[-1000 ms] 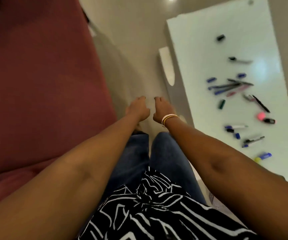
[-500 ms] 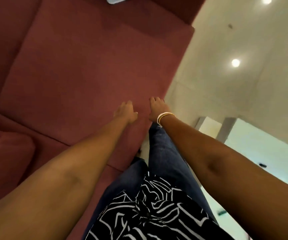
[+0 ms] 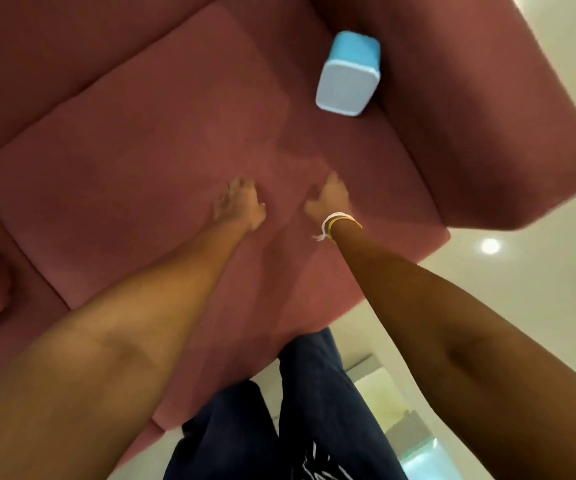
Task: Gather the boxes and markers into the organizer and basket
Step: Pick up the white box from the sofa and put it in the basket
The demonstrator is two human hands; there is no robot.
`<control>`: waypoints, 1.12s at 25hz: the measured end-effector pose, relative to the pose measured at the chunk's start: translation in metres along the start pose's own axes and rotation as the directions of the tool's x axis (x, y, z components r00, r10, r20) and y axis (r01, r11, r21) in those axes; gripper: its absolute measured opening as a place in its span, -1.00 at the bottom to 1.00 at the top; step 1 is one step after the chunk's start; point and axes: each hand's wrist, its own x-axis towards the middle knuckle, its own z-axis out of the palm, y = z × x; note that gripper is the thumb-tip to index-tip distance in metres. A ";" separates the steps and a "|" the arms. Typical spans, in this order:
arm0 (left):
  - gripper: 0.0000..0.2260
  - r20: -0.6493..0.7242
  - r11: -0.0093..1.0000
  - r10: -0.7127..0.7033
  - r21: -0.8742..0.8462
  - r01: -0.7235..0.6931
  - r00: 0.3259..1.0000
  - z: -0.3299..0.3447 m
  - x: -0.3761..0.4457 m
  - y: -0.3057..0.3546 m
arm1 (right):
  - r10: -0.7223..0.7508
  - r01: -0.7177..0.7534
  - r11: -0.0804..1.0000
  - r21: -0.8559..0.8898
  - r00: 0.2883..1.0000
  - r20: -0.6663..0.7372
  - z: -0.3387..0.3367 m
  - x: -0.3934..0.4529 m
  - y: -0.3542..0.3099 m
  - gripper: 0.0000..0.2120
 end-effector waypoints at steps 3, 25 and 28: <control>-0.15 0.086 0.998 -0.055 -0.022 0.058 0.995 -0.009 0.040 0.017 | 0.103 -0.048 0.953 0.300 0.980 -0.172 -0.028 0.065 -0.029 -0.22; -0.02 0.486 0.966 0.093 -0.255 0.039 0.869 -0.031 0.058 -0.013 | -0.381 0.359 0.924 -0.129 0.851 -0.362 0.002 0.056 -0.029 -0.14; -0.16 0.564 0.529 0.126 -0.734 0.426 0.816 -0.035 0.016 -0.034 | -0.457 0.396 0.880 -0.263 0.857 -0.239 0.043 -0.011 0.004 -0.16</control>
